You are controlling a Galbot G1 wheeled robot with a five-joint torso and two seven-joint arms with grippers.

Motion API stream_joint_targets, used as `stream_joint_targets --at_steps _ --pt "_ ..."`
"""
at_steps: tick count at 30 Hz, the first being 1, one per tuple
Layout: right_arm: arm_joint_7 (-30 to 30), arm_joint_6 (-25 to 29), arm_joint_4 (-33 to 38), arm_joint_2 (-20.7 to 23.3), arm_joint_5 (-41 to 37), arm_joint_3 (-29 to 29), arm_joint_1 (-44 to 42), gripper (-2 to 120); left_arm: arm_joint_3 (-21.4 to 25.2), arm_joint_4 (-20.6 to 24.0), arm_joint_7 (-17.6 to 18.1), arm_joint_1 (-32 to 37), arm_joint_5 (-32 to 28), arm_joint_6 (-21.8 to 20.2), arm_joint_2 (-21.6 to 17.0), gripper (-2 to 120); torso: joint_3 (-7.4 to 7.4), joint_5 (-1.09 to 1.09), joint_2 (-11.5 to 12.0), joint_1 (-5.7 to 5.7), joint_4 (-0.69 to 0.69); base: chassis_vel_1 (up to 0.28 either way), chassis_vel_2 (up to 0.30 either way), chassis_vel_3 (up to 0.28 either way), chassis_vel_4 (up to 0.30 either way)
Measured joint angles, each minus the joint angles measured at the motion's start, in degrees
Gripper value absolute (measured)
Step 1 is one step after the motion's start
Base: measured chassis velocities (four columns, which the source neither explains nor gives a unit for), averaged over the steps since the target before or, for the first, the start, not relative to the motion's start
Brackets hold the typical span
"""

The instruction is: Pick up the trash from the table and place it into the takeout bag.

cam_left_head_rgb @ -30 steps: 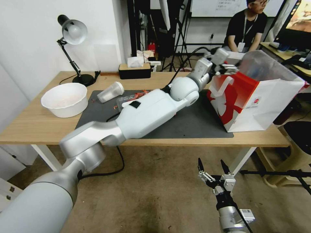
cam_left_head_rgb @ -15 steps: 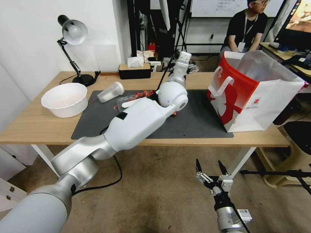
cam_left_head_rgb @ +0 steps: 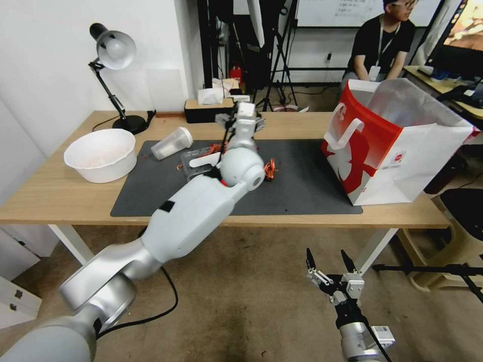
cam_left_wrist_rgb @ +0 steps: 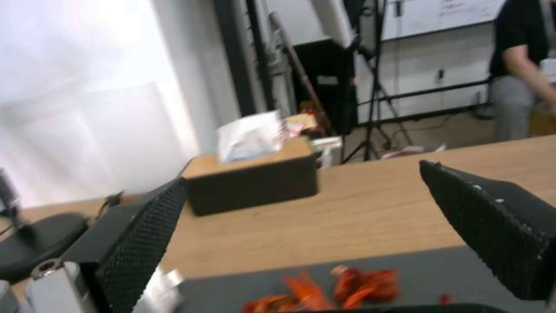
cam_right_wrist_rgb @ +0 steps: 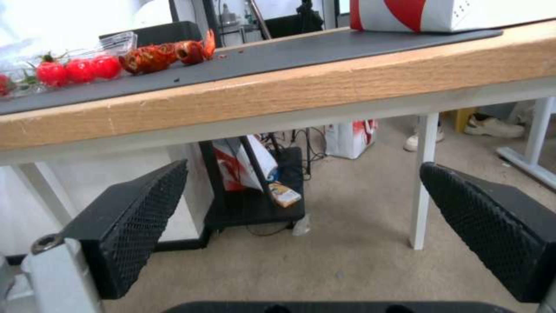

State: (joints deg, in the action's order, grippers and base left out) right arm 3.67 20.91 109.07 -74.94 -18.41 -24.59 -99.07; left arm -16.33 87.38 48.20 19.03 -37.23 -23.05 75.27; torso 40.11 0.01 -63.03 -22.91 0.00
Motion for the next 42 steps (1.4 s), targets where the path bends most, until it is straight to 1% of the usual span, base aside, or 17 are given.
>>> stream_joint_targets --at_steps 1,4,7,8,10,12,14,16,17,19,20,24,25,28,35,38,42 --pt "0.0 0.0 0.0 0.0 0.0 0.0 0.0 100 0.0 0.0 0.0 0.0 0.0 0.0 0.0 100 0.00 0.00 0.0 0.00 0.00 0.000 0.000 0.000 0.000" --pt "0.0 0.0 -0.1 0.1 0.0 0.1 0.1 100 2.4 2.1 0.2 2.8 0.2 0.0 -2.5 100 0.00 0.00 0.0 0.00 0.00 0.000 0.000 0.000 0.000" --pt "0.0 0.0 -0.1 0.2 0.0 0.1 0.1 100 3.5 3.3 0.2 4.3 0.3 0.0 -3.6 100 0.00 0.00 0.0 0.00 0.00 0.000 0.000 0.000 0.000" --pt "0.0 0.0 -0.1 0.3 0.0 0.2 0.2 100 4.7 4.7 0.1 6.3 0.6 0.0 -4.9 100 0.00 0.00 0.0 0.00 0.01 0.000 0.000 0.000 0.000" --pt "0.0 0.0 -0.1 0.3 0.0 0.2 0.2 100 5.0 5.1 0.1 6.9 0.7 0.0 -5.2 100 0.00 0.00 0.0 0.00 0.01 0.000 0.000 0.000 0.000" --pt "0.0 0.0 -0.2 0.4 0.0 0.3 0.3 100 7.4 8.0 -0.4 11.3 1.8 0.2 -7.5 100 0.00 0.00 0.0 0.00 0.00 0.000 0.000 0.000 0.000" --pt "0.0 0.0 -0.2 0.4 0.0 0.3 0.4 100 8.1 8.8 -0.7 12.6 2.1 0.2 -8.1 100 -0.01 0.00 0.0 0.00 0.00 0.000 0.000 0.000 0.000" --pt "0.0 -0.1 -0.2 0.4 0.1 0.5 0.5 100 10.6 11.6 -1.6 16.6 2.7 0.4 -9.8 100 0.00 -0.01 0.0 0.00 0.00 0.000 0.000 0.000 0.000" --pt "0.0 -0.1 -0.2 0.4 0.1 0.5 0.5 100 10.6 11.6 -1.6 16.6 2.7 0.4 -9.8 100 0.00 -0.01 0.0 0.00 0.00 0.000 0.000 0.000 0.000" --pt "0.0 -0.2 -0.2 0.3 0.2 0.6 0.5 100 12.5 14.1 -2.3 19.6 3.4 0.7 -10.9 100 -0.01 0.01 0.0 0.00 0.00 0.000 0.000 0.000 0.000" --pt "0.0 -0.2 -0.2 0.3 0.2 0.6 0.5 100 12.5 14.1 -2.3 19.6 3.4 0.7 -10.9 100 -0.01 0.01 0.0 0.00 0.00 0.000 0.000 0.000 0.000" --pt "0.0 -0.2 -0.2 0.3 0.3 0.6 0.5 100 17.3 19.3 -3.8 25.9 5.4 1.4 -12.8 100 -0.01 0.00 0.0 0.00 0.00 0.000 0.000 0.000 0.000" --pt "0.0 -0.2 -0.2 0.3 0.3 0.6 0.5 100 17.3 19.3 -3.8 25.9 5.4 1.4 -12.8 100 -0.01 0.00 0.0 0.00 0.00 0.000 0.000 0.000 0.000" --pt "-0.2 -0.2 0.3 0.4 0.4 0.6 0.1 100 20.7 22.1 -4.7 30.2 6.0 1.8 -13.9 100 -0.01 0.00 0.0 0.00 0.00 0.000 0.000 0.000 0.000" --pt "-0.9 0.0 1.0 1.4 0.4 -0.1 -0.3 100 23.7 24.6 -5.8 36.3 7.1 3.0 -15.4 100 0.00 -0.02 0.0 -0.01 0.00 0.000 0.000 0.000 0.000" --pt "-1.9 0.2 1.7 2.9 0.0 -0.8 -0.9 100 25.1 25.3 -6.4 39.8 7.9 3.9 -15.4 100 0.00 0.00 0.0 -0.01 0.00 0.000 0.000 0.000 0.000" --pt "-3.4 0.4 2.3 5.1 -1.2 -1.6 -1.7 100 26.5 25.9 -6.9 41.8 8.3 4.4 -15.4 100 0.00 0.00 0.0 -0.01 0.00 0.000 0.000 0.000 0.000"
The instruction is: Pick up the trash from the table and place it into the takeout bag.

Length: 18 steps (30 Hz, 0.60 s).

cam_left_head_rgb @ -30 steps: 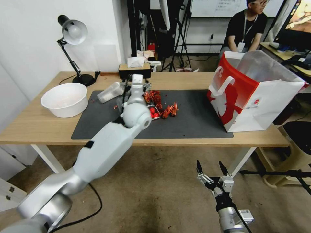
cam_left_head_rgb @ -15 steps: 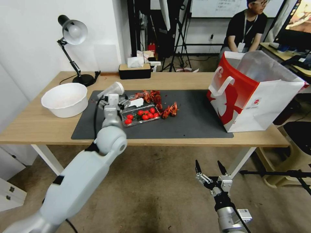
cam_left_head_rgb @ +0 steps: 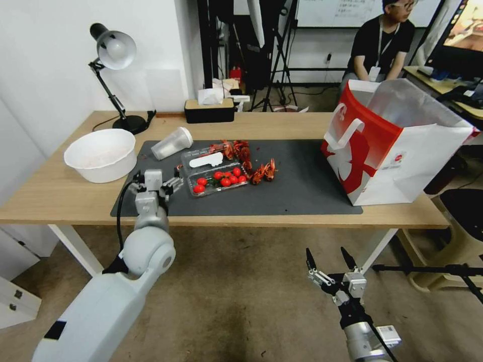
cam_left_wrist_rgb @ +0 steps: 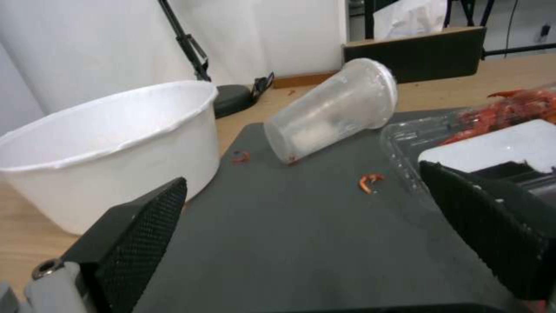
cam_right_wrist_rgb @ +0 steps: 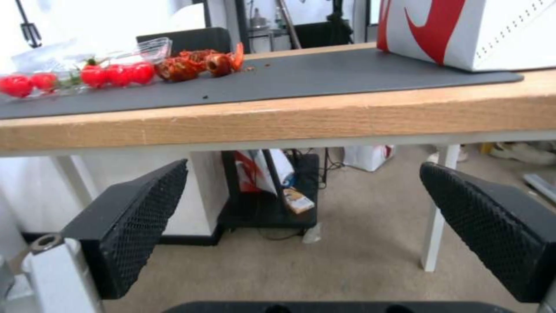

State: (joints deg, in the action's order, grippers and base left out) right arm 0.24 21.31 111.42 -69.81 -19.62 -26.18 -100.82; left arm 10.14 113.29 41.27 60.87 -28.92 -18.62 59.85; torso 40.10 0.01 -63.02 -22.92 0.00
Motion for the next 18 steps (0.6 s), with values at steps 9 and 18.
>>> stream_joint_targets --at_steps 9,18 --pt "-1.2 0.8 0.3 2.2 -1.3 -0.8 -0.9 100 1.9 1.3 -1.2 3.4 0.5 0.7 0.2 100 0.00 0.01 0.0 0.00 0.00 0.000 0.000 0.000 0.000" --pt "-1.3 0.9 0.4 2.2 -1.4 -0.4 -0.8 100 4.5 3.4 -2.4 7.0 0.4 1.3 -0.1 100 0.00 -0.01 0.0 0.00 0.00 0.000 0.000 0.000 0.000"
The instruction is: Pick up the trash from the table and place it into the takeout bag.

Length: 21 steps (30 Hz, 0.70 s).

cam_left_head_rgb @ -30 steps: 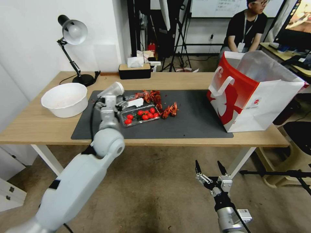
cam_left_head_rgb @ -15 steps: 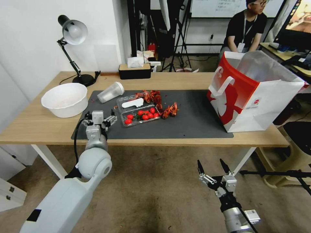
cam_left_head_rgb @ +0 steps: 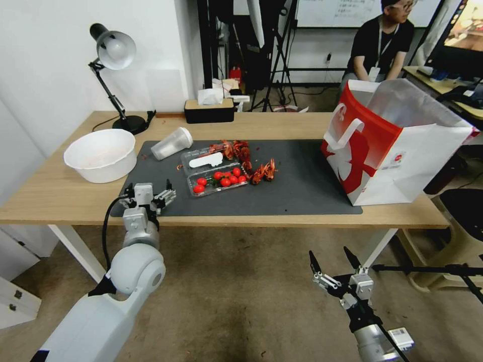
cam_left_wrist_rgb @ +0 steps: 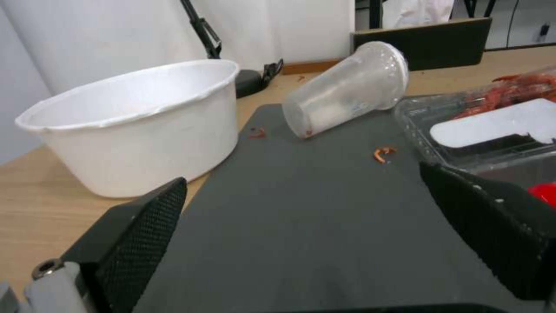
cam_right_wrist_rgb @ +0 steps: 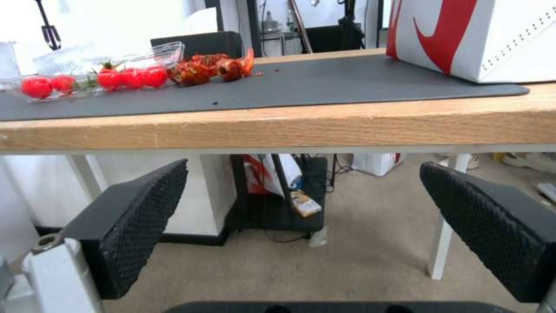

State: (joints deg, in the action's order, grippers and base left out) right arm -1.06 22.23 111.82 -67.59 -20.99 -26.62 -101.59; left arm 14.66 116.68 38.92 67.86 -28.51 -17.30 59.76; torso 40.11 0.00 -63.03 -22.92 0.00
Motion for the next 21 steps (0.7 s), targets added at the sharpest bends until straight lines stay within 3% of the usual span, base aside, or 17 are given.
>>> stream_joint_targets --at_steps 8,21 --pt "0.1 0.0 0.1 0.1 0.0 0.0 -0.1 100 4.3 4.4 -2.0 5.5 -3.3 0.7 0.1 100 0.00 0.00 0.0 0.00 0.00 0.000 0.000 0.000 0.000" --pt "0.1 0.1 -0.2 0.0 0.0 0.3 0.1 100 5.9 5.2 -5.0 10.5 -0.1 3.6 2.1 100 0.00 0.00 0.0 0.00 0.00 0.000 0.000 0.000 0.000"
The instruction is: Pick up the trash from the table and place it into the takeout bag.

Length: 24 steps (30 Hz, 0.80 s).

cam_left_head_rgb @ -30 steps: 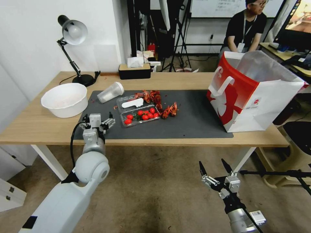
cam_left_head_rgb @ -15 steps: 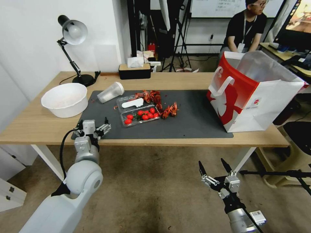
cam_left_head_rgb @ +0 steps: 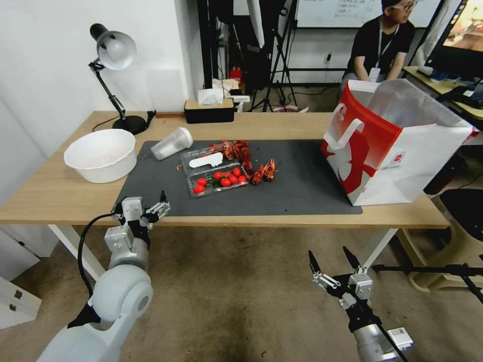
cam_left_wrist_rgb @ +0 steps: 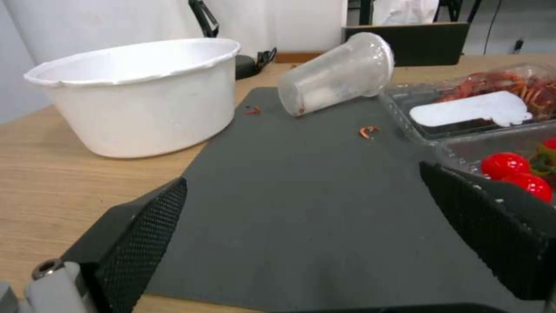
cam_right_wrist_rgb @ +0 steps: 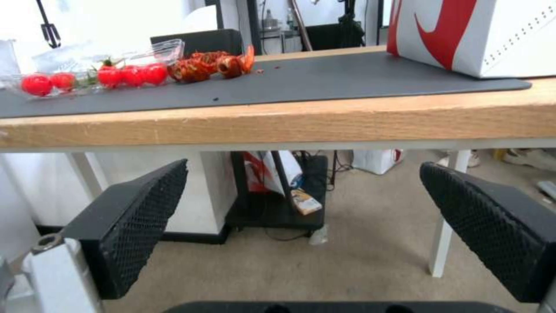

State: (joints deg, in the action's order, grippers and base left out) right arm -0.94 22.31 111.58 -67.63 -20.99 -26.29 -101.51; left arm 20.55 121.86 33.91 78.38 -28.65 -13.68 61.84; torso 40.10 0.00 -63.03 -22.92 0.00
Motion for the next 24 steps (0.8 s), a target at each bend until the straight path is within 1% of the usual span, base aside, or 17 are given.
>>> stream_joint_targets --at_steps 3,15,17,18,20,21,23,24 --pt "0.0 0.0 -0.2 -0.1 0.0 0.3 0.2 100 0.4 0.0 -0.8 0.4 0.2 0.8 0.1 100 0.00 0.00 0.0 0.00 0.00 0.000 0.000 0.000 0.000" --pt "0.0 0.0 -0.8 -0.1 0.0 0.5 0.4 100 0.7 0.1 -1.8 0.5 0.2 1.3 -0.1 100 0.01 0.00 0.0 0.00 0.00 0.000 0.000 0.000 0.000" --pt "0.0 0.0 -0.8 -0.1 -0.1 0.5 0.5 100 0.5 -1.0 -3.2 -0.7 -0.1 2.7 -0.4 100 0.01 0.00 0.0 0.00 0.00 0.000 0.000 0.000 0.000" --pt "0.0 0.0 -0.8 -0.1 -0.1 0.5 0.5 100 0.5 -1.0 -3.2 -0.7 -0.1 2.7 -0.4 100 0.01 0.00 0.0 0.00 0.00 0.000 0.000 0.000 0.000" --pt "0.0 0.0 -0.9 -0.2 -0.1 0.7 0.7 100 -0.1 -3.5 -6.6 -3.5 -1.8 5.9 -1.0 100 0.01 0.00 0.0 0.00 0.01 0.000 0.000 0.000 0.000" --pt "0.0 0.0 -0.9 -0.2 -0.1 0.7 0.7 100 -0.1 -3.5 -6.6 -3.5 -1.8 5.9 -1.0 100 0.01 0.00 0.0 0.00 0.01 0.000 0.000 0.000 0.000" --pt "0.0 0.0 -0.9 -0.3 -0.2 0.8 0.7 100 -0.8 -6.4 -9.7 -6.8 -2.6 8.3 -1.8 100 0.01 0.01 0.0 0.00 0.01 0.000 0.000 0.000 0.000" --pt "0.0 0.0 -0.9 -0.3 -0.2 0.9 0.7 100 -1.0 -7.2 -10.8 -7.9 -3.1 8.7 -2.1 100 0.01 0.01 0.0 0.00 0.00 0.000 0.000 0.000 0.000"
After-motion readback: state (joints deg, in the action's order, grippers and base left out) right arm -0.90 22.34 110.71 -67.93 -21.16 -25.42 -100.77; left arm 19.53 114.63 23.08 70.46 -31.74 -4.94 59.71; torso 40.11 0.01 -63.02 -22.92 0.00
